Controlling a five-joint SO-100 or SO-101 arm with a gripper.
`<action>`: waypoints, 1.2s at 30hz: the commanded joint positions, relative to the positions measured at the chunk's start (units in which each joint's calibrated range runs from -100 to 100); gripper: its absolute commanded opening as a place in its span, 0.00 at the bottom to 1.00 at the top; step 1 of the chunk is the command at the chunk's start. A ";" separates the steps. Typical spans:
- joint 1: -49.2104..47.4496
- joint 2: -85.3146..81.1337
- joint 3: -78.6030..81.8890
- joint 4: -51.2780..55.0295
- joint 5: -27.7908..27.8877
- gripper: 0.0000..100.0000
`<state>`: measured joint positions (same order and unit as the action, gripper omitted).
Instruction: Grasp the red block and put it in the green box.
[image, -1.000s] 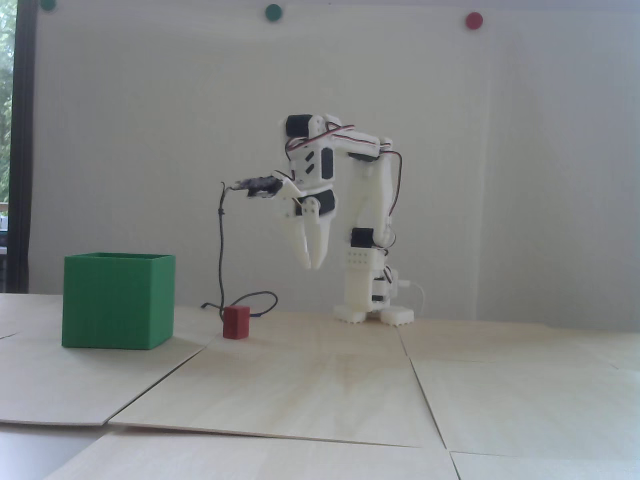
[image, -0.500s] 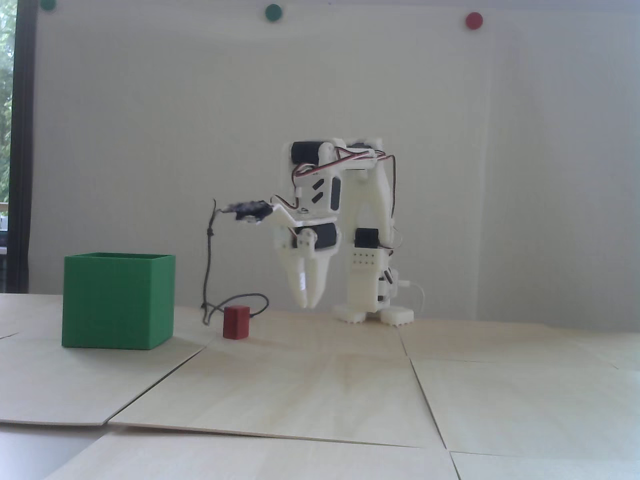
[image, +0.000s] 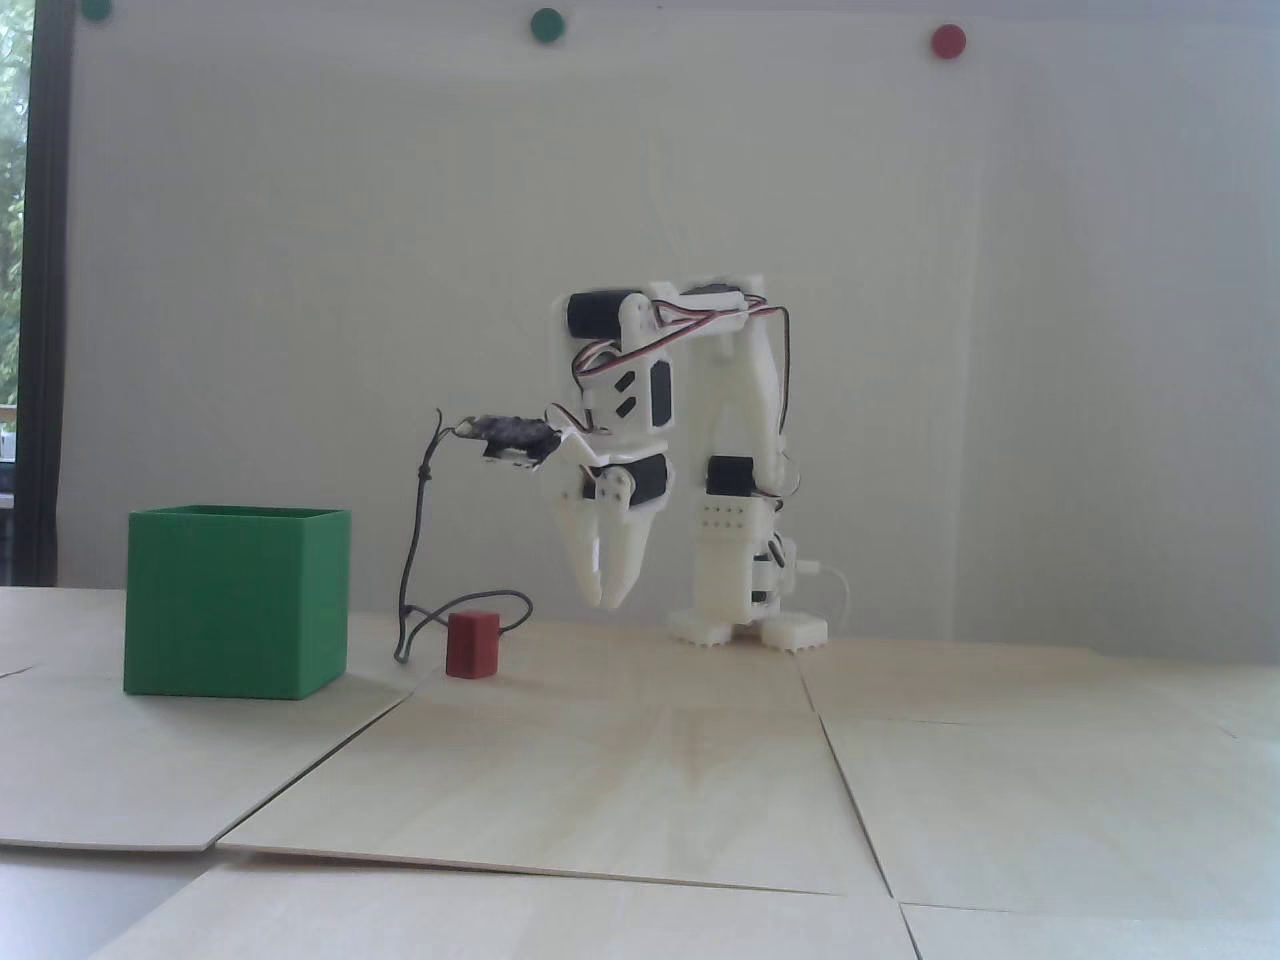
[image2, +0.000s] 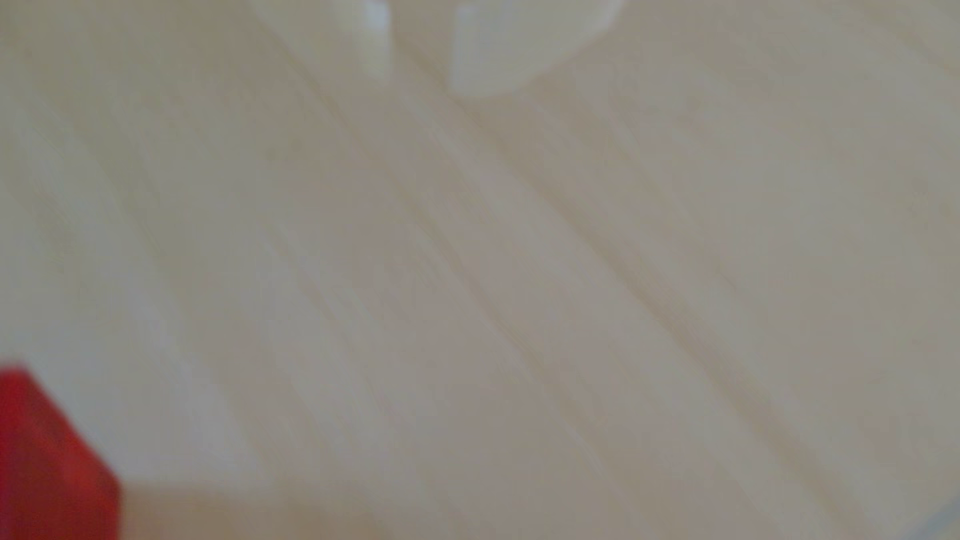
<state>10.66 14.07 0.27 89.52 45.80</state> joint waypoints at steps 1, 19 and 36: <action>-0.17 -10.01 4.79 1.21 0.37 0.02; 0.48 5.94 -10.56 -1.49 -0.20 0.02; 5.54 18.58 -33.19 -1.41 -0.20 0.02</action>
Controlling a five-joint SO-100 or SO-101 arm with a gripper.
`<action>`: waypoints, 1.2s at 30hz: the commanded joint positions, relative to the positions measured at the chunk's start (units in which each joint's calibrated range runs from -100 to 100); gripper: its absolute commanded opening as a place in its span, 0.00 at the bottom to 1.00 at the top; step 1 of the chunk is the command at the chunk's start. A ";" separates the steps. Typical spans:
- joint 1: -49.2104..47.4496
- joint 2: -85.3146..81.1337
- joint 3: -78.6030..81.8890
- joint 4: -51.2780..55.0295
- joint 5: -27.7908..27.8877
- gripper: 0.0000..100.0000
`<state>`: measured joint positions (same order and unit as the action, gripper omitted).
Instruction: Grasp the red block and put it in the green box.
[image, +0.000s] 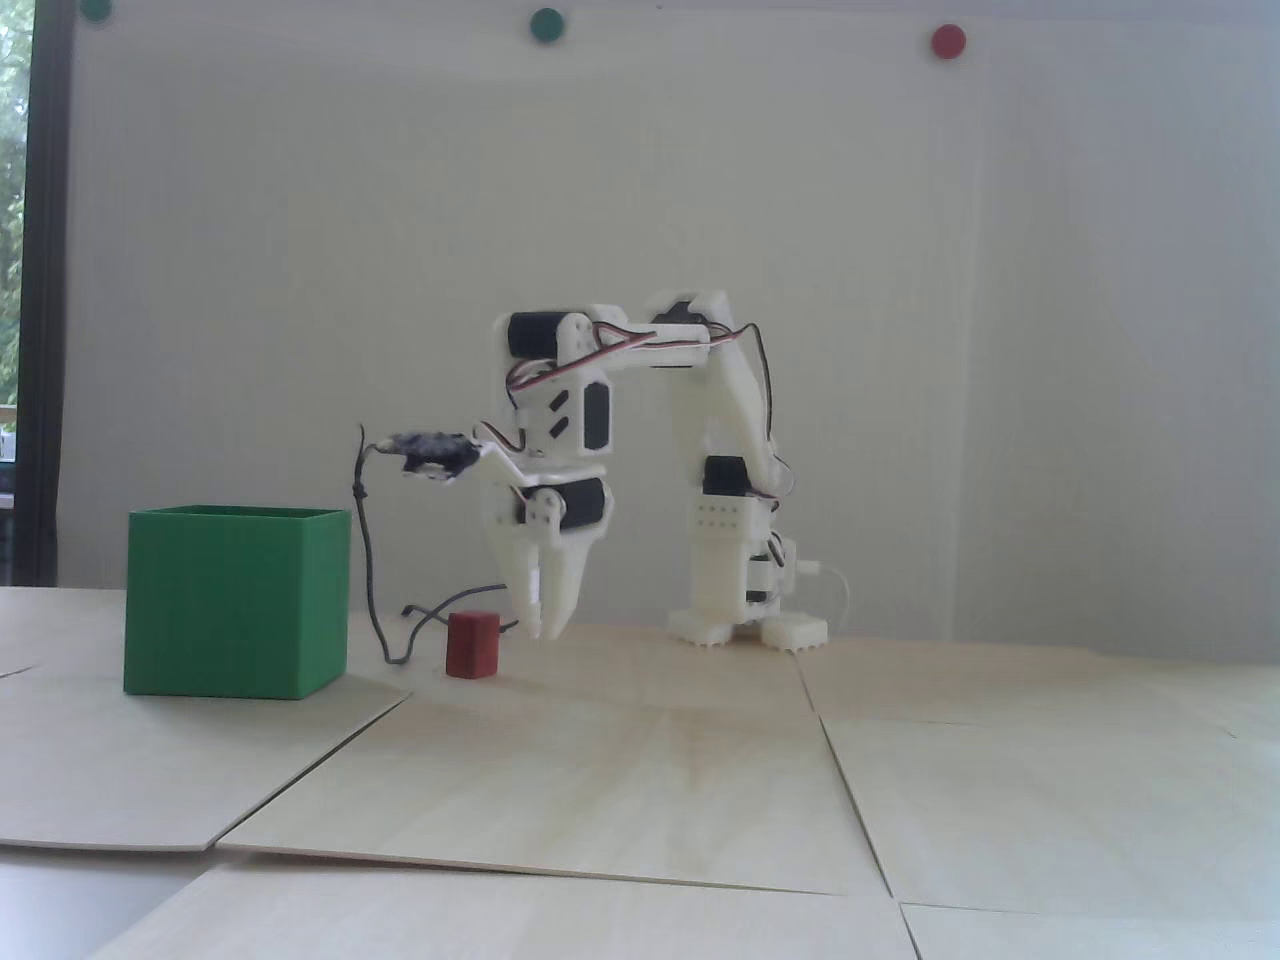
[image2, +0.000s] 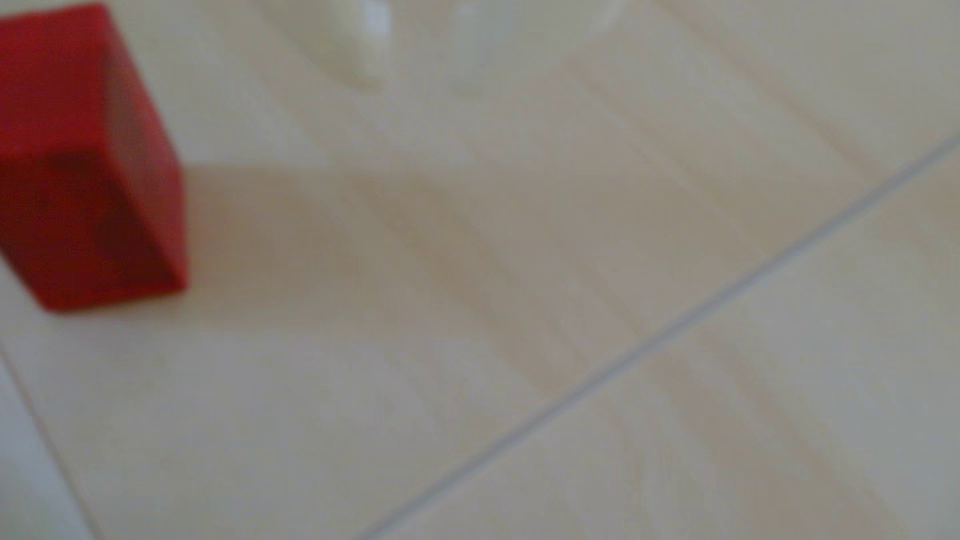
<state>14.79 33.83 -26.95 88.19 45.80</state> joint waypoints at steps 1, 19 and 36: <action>1.90 -1.18 -6.59 -0.08 -0.15 0.02; 6.48 -1.89 -8.63 -0.08 0.32 0.46; 6.48 -4.58 -13.60 0.43 0.37 0.46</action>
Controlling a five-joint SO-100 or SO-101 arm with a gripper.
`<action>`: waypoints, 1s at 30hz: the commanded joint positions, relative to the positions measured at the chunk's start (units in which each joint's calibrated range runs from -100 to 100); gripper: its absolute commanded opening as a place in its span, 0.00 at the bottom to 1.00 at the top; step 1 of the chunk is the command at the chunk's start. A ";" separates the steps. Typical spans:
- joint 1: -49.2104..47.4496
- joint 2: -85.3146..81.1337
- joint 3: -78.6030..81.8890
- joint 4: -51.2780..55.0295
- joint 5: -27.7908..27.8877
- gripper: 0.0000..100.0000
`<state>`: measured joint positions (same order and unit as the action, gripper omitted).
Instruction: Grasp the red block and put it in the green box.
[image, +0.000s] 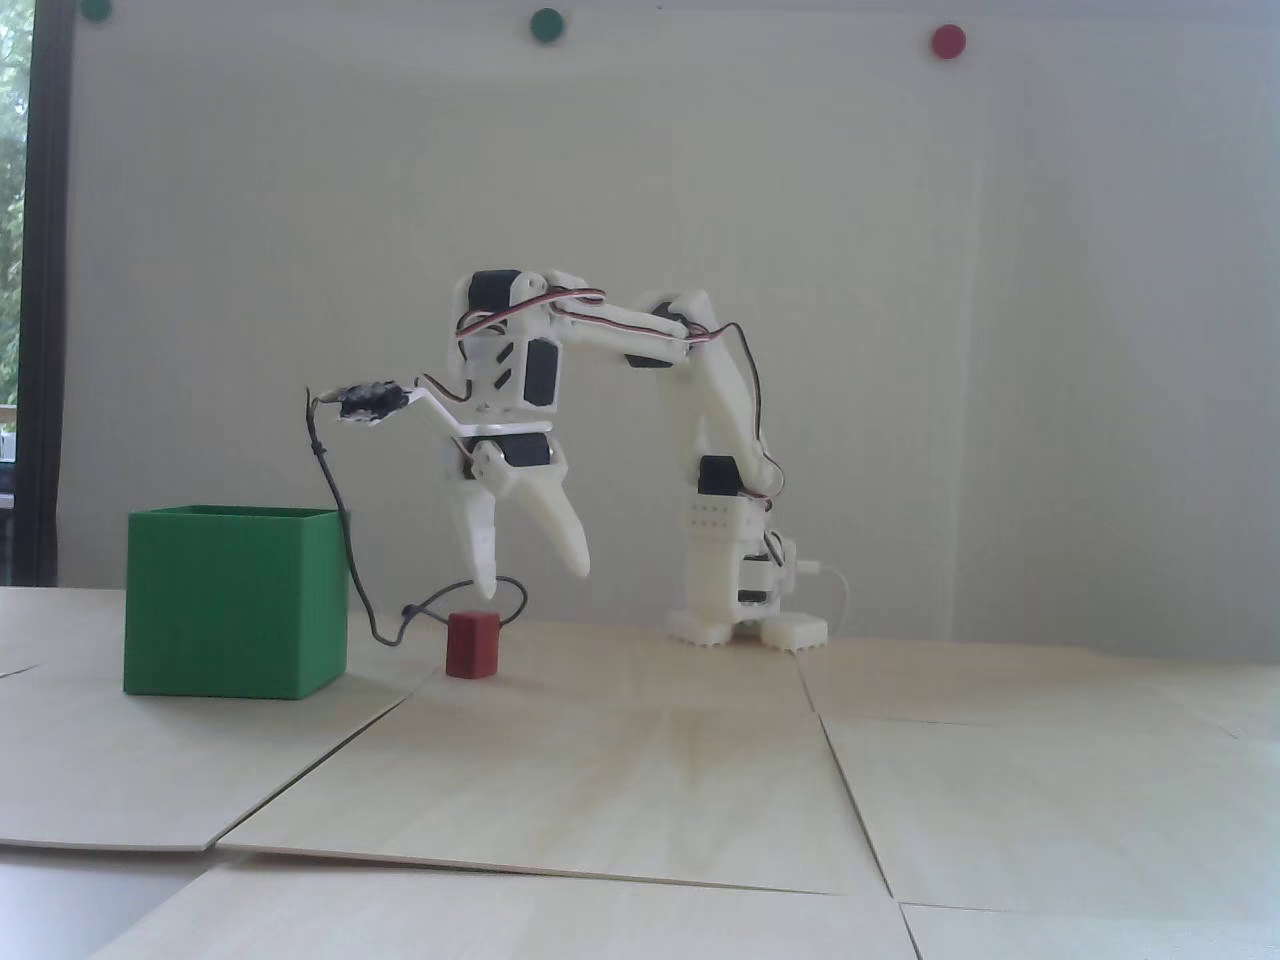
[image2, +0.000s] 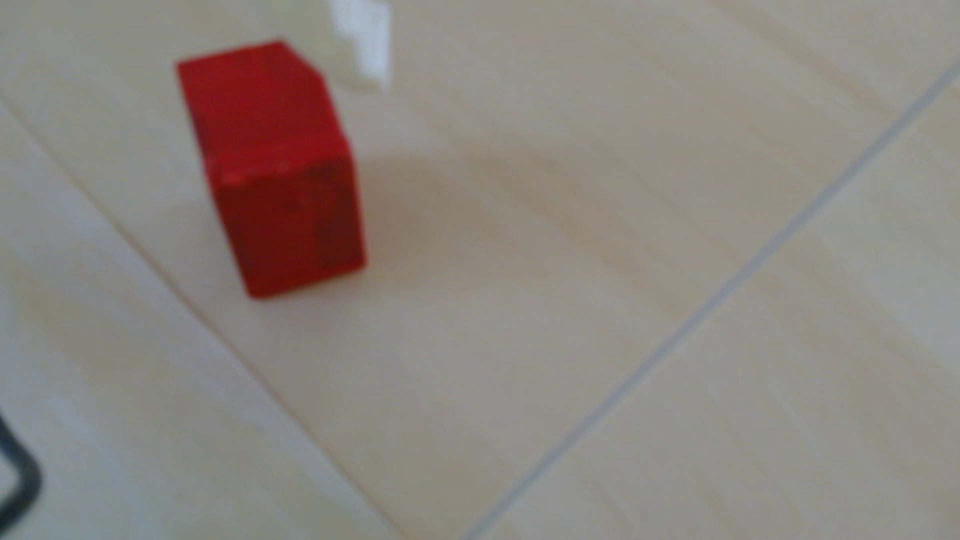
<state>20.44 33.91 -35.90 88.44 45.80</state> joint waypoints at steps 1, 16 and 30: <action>0.91 -4.98 -4.47 0.27 0.37 0.46; 0.34 -11.21 8.57 11.14 0.11 0.46; 0.83 -10.90 10.61 11.06 -0.04 0.46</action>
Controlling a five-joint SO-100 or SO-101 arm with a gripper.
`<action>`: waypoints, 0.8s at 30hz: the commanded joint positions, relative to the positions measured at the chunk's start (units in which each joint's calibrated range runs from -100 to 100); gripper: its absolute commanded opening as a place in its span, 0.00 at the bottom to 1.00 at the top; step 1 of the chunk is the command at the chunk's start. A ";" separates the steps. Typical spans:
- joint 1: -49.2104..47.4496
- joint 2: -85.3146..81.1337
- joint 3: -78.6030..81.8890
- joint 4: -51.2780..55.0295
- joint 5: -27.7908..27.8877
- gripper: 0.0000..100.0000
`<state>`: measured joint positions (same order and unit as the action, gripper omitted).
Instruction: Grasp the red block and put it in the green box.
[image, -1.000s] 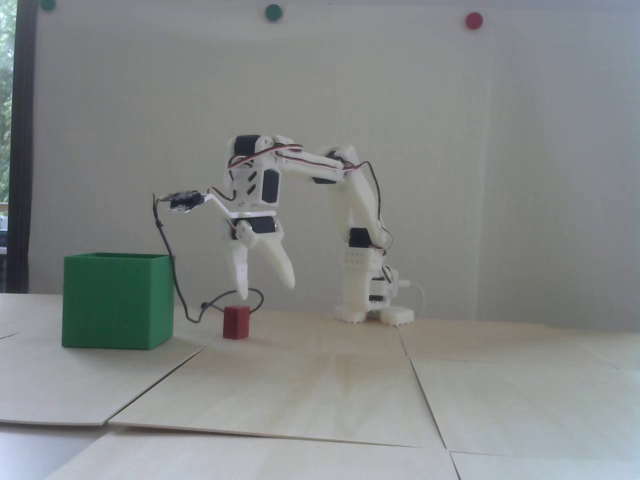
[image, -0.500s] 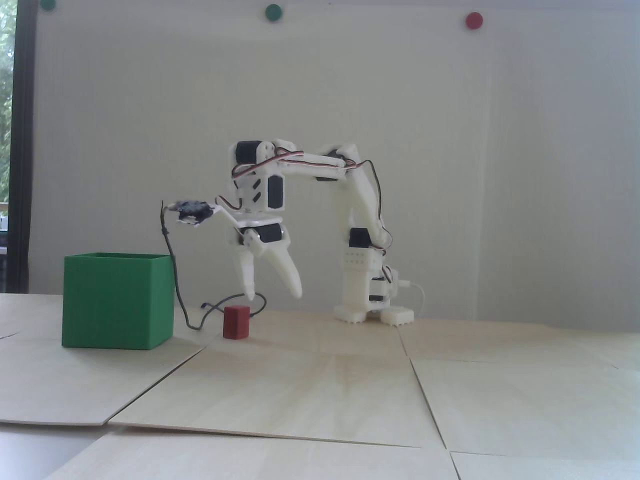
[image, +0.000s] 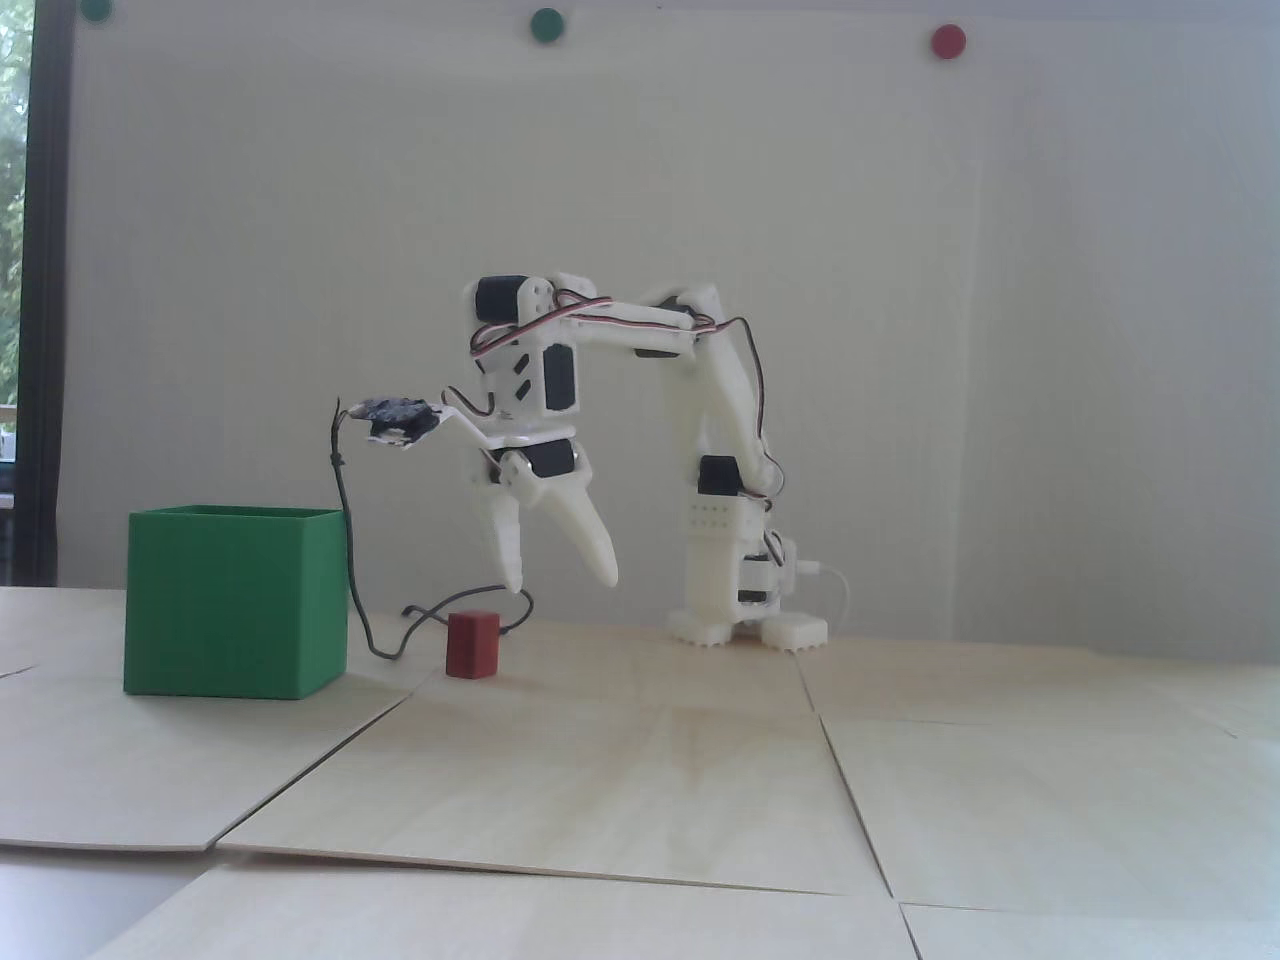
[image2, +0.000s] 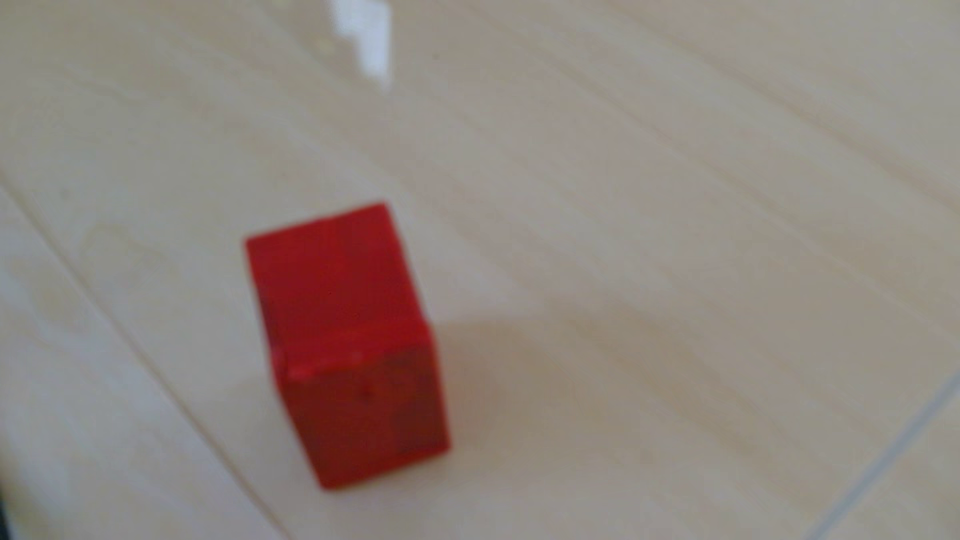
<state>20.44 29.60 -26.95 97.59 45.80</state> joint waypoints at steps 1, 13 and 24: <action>0.91 -6.98 3.97 1.91 -0.09 0.46; 4.53 -6.98 5.30 1.57 -0.09 0.46; 4.12 -7.05 5.65 1.74 -0.20 0.46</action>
<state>24.11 29.10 -19.34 97.67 45.80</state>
